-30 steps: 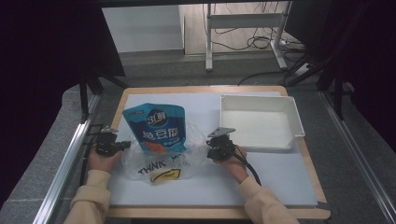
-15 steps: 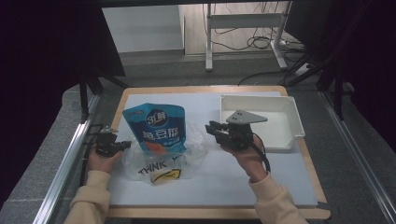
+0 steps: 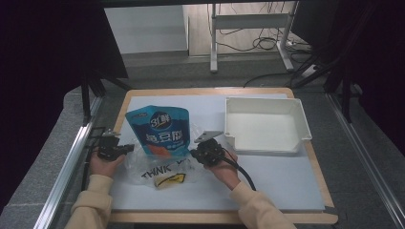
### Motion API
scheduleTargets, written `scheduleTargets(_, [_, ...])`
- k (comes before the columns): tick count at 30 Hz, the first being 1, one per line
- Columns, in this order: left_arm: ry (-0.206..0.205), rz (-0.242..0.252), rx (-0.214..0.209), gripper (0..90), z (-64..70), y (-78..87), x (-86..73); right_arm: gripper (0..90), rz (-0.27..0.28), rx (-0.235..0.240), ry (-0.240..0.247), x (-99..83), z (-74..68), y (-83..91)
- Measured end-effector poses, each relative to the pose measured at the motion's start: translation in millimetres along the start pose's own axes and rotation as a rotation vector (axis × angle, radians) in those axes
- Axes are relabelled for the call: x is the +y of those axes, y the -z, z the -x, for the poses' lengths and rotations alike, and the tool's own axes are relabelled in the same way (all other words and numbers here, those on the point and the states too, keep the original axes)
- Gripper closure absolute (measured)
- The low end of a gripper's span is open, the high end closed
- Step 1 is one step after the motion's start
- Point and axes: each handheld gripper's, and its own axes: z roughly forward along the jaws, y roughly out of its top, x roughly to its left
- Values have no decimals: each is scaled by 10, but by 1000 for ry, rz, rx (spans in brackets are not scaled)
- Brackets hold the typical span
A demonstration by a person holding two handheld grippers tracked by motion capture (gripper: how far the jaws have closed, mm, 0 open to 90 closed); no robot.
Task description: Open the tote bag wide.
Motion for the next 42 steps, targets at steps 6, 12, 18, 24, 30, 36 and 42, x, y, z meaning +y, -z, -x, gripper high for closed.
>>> scheduleTargets(6, [-8,-11,-2,886,28,-9,-5,890,-47,-10,-65,-241,223,-68])
scheduleTargets(12, [-19,-19,5,886,54,-24,-17,890,-18,-10,-26,-190,158,-19])
scheduleTargets(18, [-19,-22,5,885,63,-34,-19,890,-28,26,24,24,-32,-115])
scheduleTargets(24, [-22,-23,4,885,62,-33,-21,890,-72,98,-2,-87,-79,-284])
scheduleTargets(30, [-23,-23,1,885,68,-30,-21,891,-104,178,17,-279,-244,-220])
scheduleTargets(36, [-20,-21,-1,885,72,-28,-18,890,-65,190,44,-277,-367,-110])
scheduleTargets(42, [-22,-22,-4,885,70,-26,-16,890,68,153,71,62,-545,-4])
